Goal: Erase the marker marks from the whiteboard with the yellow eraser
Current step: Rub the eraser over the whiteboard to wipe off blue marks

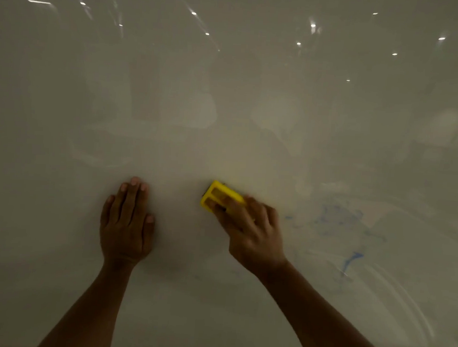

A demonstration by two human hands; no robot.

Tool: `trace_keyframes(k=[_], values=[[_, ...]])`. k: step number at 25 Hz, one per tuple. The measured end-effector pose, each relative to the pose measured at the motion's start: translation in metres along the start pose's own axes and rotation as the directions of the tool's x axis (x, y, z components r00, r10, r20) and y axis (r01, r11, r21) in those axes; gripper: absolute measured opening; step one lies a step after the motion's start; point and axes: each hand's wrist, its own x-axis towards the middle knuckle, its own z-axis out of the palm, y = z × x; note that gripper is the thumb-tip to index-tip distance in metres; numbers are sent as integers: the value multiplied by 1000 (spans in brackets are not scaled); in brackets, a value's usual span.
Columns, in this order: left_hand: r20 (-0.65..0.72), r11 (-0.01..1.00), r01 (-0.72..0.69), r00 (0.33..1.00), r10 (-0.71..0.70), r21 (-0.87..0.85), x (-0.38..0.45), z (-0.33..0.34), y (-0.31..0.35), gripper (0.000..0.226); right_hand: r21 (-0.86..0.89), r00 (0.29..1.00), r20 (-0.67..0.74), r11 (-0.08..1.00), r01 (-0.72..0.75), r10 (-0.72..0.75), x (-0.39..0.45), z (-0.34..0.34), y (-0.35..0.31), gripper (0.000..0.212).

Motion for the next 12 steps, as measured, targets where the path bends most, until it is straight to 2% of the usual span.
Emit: trace_keyframes(k=[1, 2, 4, 5, 7, 9, 12], values=[[1, 1000, 5, 1000, -5, -2, 0, 0, -1, 61, 5, 995, -18, 995, -99, 100, 3, 0, -2, 51], [-1, 1000, 7, 1000, -7, -5, -1, 0, -1, 61, 21, 995, 0, 995, -101, 101, 0, -1, -8, 51], [-10, 1000, -5, 1000, 5, -20, -4, 1, -3, 62, 53, 985, 85, 988, 143, -147, -21, 1, -22, 45], [-16, 999, -17, 1000, 16, -37, -4, 2, -3, 63, 62, 950, 123, 958, 282, -287, -36, 1, -26, 37], [-21, 998, -18, 1000, 17, -59, -8, 4, -5, 64, 97, 887, 201, 910, 404, -415, -57, -3, -28, 25], [-23, 997, -7, 1000, 5, -78, -11, 7, -6, 64, 102, 879, 213, 904, 415, -427, -68, -6, -22, 22], [-24, 996, -4, 1000, 2, -94, -11, 10, -7, 65, 48, 944, 144, 955, 292, -296, -68, -12, -2, 26]])
